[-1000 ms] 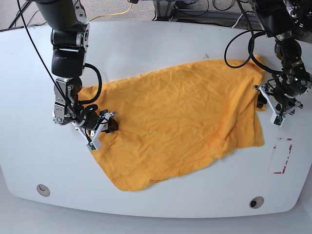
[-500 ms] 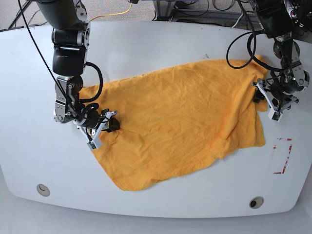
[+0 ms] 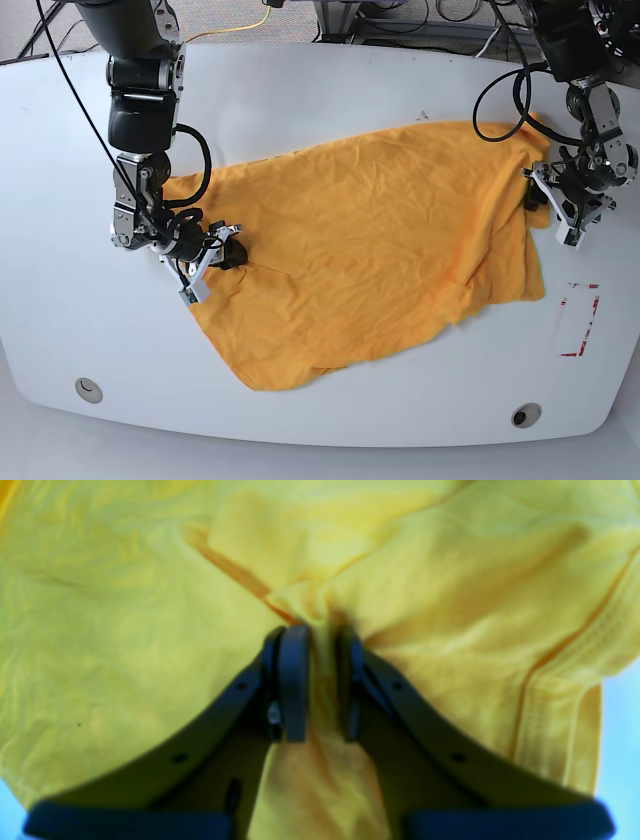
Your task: Layout the t-shirt on the table in an organized manner, then fold the t-shirt properly
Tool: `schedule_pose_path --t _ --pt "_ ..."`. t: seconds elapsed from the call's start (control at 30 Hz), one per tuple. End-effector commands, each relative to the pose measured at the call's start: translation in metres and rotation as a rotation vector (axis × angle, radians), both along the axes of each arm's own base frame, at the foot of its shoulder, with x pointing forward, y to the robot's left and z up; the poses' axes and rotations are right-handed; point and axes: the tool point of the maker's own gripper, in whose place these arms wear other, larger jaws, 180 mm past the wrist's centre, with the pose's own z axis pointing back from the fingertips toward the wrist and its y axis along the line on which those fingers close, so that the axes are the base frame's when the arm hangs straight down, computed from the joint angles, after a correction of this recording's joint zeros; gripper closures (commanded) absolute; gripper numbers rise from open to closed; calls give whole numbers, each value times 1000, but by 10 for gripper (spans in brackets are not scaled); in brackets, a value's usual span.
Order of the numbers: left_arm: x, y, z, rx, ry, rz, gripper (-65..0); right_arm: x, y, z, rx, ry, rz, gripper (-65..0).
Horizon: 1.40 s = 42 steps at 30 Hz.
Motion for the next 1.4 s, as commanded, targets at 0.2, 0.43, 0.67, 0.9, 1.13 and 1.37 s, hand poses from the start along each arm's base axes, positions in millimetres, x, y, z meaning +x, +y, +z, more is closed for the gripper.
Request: schedule_pose_path --t 0.2,0.43,0.67,0.9,1.13,1.37 --pt "10 23 25 57 -42 9 -372 -6 -6 -6 -54 42 22 -108" --pt "7 21 15 39 -17 9 -372 -6 -6 -6 -52 41 21 -108" --pt "5 8 3 13 7 -4 -372 -6 -6 -6 -52 41 21 -108" --pt "-4 7 -14 -16 55 8 -372 -5 -6 -6 -51 41 19 -108" --pt "-8 6 -26 -49 63 19 -372 -5 -7 -5 -50 40 18 -108" --pt "-9 6 -27 -50 65 21 -190 -5 -7 -5 -50 40 18 -108"
